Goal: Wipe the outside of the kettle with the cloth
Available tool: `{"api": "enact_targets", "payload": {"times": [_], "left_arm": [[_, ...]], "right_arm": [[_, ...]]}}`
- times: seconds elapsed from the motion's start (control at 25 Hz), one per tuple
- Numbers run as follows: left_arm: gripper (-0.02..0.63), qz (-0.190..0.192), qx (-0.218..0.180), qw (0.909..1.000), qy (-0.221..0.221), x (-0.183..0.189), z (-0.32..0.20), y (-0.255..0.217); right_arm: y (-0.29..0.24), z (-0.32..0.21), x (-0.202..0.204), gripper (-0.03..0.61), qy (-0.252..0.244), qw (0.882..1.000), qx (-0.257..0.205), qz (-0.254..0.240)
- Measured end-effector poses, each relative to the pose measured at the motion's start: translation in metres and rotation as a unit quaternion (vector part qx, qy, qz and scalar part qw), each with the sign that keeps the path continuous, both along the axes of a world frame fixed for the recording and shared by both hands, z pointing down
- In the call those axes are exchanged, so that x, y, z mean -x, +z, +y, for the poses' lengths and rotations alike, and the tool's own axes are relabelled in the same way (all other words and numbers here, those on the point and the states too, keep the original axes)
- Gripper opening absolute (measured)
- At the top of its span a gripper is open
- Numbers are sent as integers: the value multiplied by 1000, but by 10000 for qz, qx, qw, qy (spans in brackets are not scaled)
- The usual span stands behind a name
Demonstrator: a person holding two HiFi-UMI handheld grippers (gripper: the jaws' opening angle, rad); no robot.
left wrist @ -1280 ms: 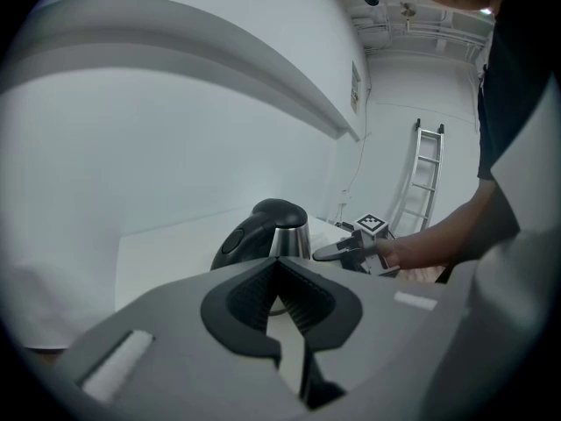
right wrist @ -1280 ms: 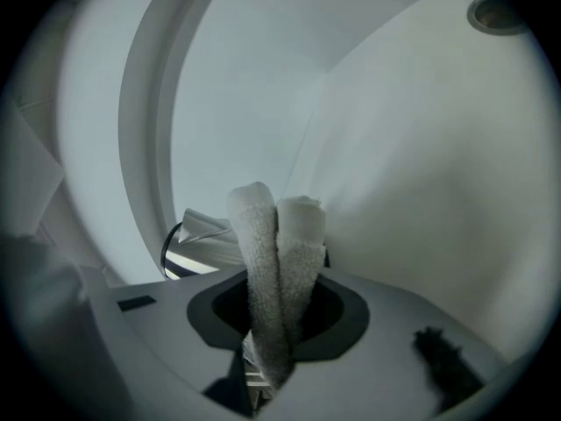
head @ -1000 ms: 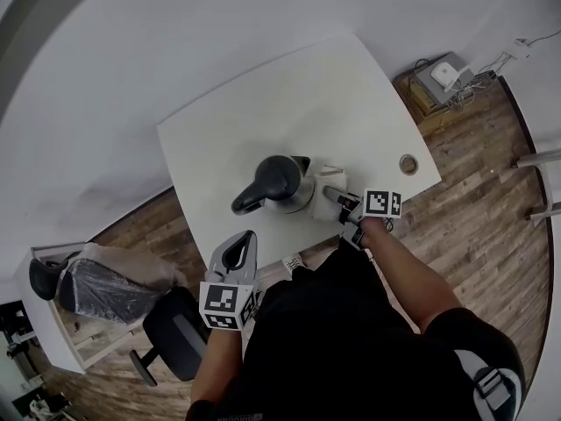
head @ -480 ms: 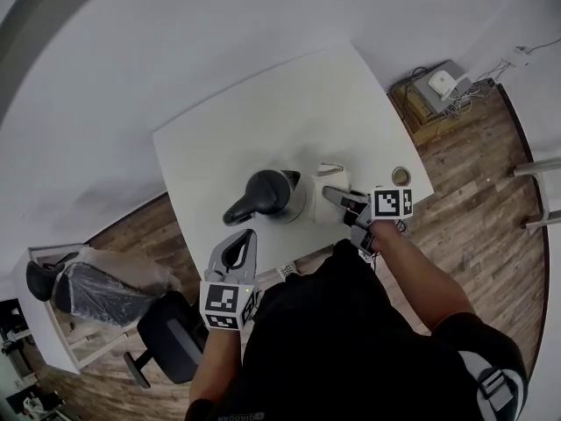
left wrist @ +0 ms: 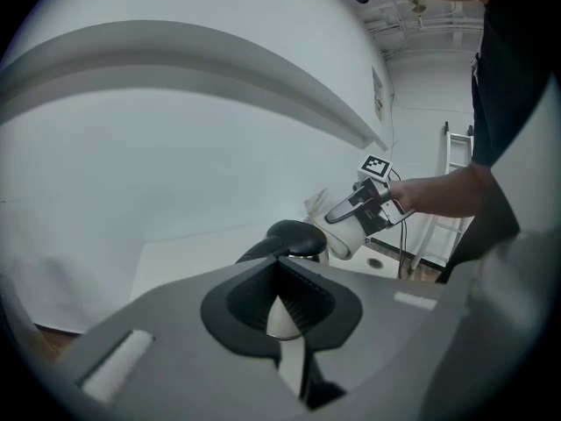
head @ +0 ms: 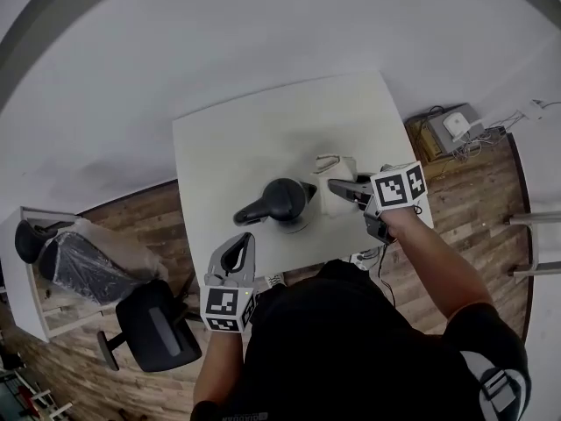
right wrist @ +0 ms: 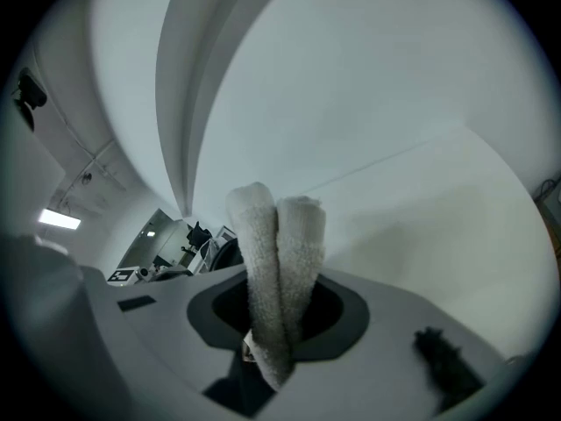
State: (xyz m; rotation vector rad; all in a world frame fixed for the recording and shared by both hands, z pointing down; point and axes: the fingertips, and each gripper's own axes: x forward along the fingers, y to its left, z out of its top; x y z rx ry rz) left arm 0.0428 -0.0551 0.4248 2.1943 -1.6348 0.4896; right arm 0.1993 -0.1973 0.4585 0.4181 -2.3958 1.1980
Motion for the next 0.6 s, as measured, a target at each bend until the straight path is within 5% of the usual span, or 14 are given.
{"api": "enact_targets", "payload": {"times": [0.28, 0.6], "left_arm": [[8, 93, -12, 9981, -602, 4, 7, 3], [8, 36, 122, 9916, -1284, -6, 22, 8]], "right_arm": [[18, -2, 24, 92, -1071, 9921, -190, 632], [61, -7, 28, 92, -1235, 9893, 296, 722]]}}
